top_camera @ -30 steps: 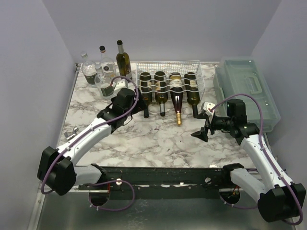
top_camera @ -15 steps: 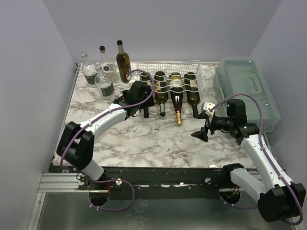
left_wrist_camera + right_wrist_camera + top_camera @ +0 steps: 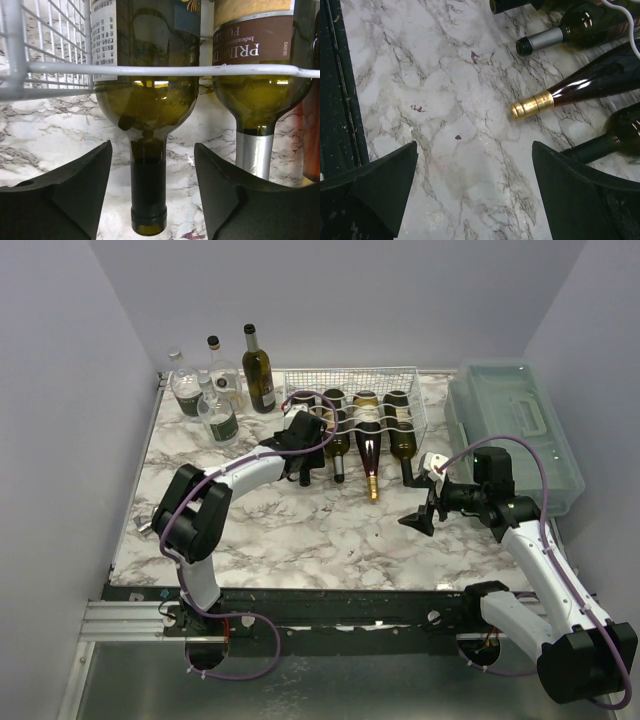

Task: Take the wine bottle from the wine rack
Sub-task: Pick up the wine bottle from the wine rack.

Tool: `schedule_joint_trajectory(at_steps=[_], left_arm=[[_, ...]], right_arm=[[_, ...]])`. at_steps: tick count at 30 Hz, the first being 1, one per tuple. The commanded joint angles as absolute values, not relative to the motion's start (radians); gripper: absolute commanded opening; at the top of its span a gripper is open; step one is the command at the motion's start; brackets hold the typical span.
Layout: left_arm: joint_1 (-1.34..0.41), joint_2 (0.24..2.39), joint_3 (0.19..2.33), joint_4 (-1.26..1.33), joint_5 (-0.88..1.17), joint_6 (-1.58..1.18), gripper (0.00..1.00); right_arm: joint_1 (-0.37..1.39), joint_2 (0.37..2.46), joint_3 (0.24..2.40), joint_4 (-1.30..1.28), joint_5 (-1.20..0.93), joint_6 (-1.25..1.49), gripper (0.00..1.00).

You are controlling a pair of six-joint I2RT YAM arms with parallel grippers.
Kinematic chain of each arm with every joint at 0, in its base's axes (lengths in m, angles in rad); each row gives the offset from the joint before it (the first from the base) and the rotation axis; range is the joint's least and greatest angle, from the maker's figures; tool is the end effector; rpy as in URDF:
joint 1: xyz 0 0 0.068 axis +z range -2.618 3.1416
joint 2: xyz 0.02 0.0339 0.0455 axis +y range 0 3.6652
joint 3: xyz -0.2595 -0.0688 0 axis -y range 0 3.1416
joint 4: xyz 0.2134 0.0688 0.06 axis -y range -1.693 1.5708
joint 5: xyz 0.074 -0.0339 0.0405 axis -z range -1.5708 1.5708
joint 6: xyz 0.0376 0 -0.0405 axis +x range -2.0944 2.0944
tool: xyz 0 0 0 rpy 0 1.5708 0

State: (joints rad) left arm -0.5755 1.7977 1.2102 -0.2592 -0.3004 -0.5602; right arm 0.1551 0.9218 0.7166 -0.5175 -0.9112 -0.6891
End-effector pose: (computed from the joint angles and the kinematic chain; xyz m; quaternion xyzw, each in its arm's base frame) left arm 0.3098 -0.1877 0.2157 -0.0459 0.9250 -0.0704 0.3705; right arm 0.1506 0.0536 0.2713 -0.5005 0.6725 0.2893 0.4622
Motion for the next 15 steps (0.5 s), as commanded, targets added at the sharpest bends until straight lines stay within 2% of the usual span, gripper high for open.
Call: schedule_joint_trajectory(at_steps=[1,15], left_arm=[[-0.565,1.830,1.246,-0.252,-0.243,-0.552,0.66],[-0.554,1.875,1.224,-0.216,-0.198,-0.582,0.60]], right_arm=[[0.151,0.922,0.713,-0.506,-0.897,-0.694,1.00],[0.151,0.919,0.712,-0.508,-0.899,-0.695,0.99]])
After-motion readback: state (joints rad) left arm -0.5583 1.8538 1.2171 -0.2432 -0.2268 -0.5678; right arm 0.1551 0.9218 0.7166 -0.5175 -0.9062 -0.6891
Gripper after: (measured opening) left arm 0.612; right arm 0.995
